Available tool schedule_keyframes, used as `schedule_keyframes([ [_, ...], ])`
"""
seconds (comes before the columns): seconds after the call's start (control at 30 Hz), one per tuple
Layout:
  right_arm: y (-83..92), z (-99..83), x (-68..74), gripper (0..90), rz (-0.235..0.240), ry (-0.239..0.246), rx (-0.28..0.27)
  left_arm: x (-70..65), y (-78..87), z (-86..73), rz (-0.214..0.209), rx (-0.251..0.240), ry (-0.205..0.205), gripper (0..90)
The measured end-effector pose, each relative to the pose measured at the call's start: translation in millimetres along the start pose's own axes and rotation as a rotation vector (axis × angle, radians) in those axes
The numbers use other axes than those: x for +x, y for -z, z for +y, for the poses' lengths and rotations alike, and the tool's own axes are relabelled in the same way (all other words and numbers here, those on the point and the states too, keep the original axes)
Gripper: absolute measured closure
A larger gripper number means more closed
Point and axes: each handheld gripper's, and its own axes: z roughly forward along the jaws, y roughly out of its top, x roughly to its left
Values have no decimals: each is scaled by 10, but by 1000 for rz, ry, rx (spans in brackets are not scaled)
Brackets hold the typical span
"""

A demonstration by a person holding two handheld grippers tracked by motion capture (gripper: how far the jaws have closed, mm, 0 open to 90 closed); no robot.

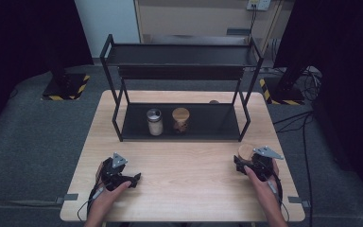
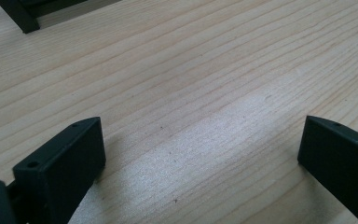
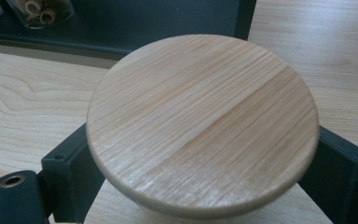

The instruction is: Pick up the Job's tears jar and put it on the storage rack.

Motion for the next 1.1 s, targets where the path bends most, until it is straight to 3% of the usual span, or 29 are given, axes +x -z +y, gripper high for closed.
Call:
schedule_keyframes([
  [0.7, 4, -67, 82, 244, -27, 9, -37, 0, 0, 0, 0, 0, 0, 0],
  [1.1, 15, -51, 121, 254, -41, 23, -34, 0, 0, 0, 0, 0, 0, 0],
])
